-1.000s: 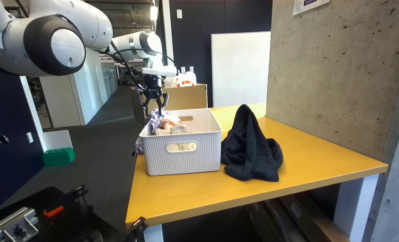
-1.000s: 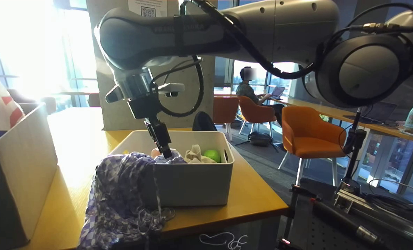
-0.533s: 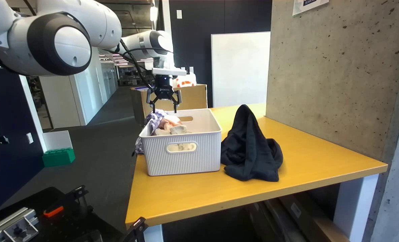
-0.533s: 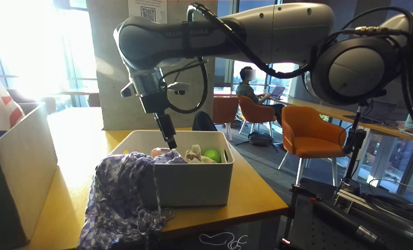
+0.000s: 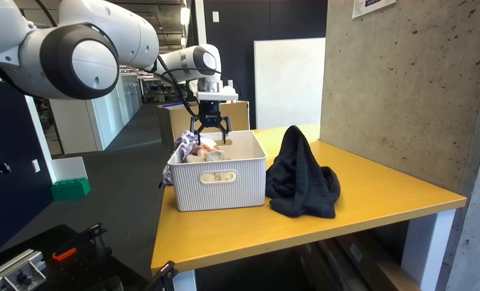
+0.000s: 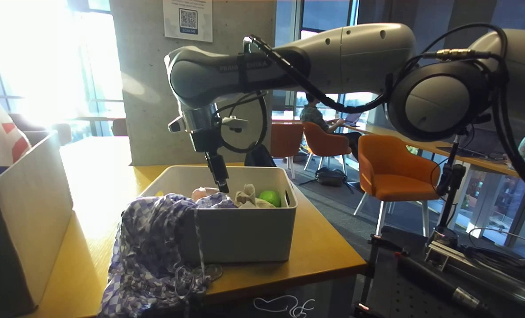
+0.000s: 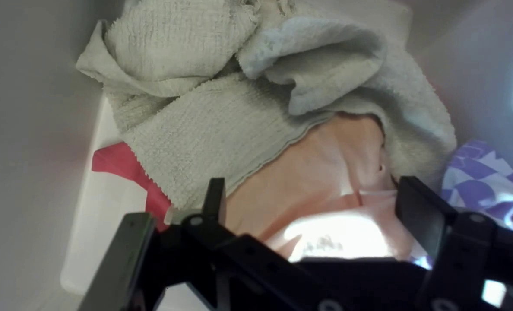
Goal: Put the items in the basket on the table
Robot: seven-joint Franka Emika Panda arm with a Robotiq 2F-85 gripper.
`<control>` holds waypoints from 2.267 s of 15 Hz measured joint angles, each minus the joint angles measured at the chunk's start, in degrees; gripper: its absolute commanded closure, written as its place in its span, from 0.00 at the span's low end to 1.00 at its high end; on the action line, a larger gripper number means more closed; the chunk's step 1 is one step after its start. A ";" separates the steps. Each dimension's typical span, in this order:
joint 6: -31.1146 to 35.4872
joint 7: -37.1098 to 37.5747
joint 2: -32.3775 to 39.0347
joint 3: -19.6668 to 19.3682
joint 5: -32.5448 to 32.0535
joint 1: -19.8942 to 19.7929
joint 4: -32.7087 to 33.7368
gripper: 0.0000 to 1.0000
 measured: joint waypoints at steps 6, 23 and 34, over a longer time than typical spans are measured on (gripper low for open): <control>4.02 -2.04 2.36 -0.22 -0.18 1.65 0.01 0.25; 4.80 -4.68 2.94 -0.36 -0.18 3.14 0.16 0.99; -1.16 7.01 -9.17 -3.91 -3.11 6.73 0.94 0.99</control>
